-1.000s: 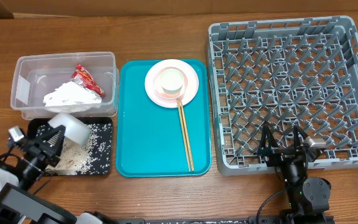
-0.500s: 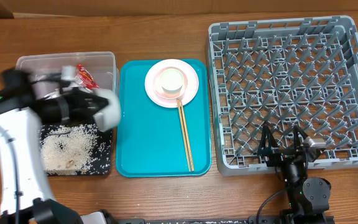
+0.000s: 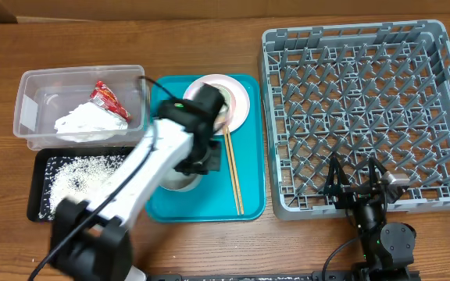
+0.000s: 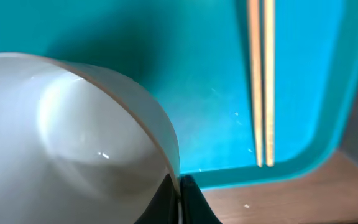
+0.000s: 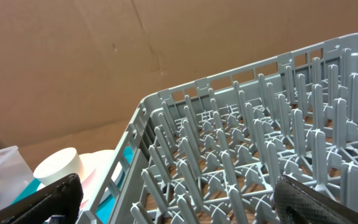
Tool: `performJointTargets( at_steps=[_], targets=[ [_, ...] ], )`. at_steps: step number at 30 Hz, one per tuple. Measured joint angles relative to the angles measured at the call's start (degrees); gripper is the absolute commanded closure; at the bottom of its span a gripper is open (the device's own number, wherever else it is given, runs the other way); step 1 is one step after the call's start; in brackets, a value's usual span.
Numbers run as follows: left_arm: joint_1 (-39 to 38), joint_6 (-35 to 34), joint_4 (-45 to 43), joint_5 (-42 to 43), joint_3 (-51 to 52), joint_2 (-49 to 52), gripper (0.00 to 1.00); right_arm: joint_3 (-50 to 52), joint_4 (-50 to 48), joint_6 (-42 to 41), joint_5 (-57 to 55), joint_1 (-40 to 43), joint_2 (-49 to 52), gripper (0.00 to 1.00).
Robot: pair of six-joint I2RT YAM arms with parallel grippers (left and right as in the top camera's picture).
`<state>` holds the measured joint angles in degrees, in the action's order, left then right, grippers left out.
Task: Sort waste into correct bins and load items into the dishwasher
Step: 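Return the empty bowl to the teal tray and release it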
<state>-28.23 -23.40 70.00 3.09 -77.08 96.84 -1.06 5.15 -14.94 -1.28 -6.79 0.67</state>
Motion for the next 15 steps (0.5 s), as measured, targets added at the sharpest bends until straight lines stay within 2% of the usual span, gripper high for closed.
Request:
performJointTargets(
  at_steps=[8,15],
  targets=[
    [-4.4,-2.2,-2.8,-4.4,0.0,10.6,0.96,0.0,0.0,0.0,0.0,0.0,0.0,0.00],
    [-3.5,-2.6,-4.6,-7.5,0.0,11.9,0.96,0.0,0.0,0.0,0.0,0.0,0.0,0.00]
  ],
)
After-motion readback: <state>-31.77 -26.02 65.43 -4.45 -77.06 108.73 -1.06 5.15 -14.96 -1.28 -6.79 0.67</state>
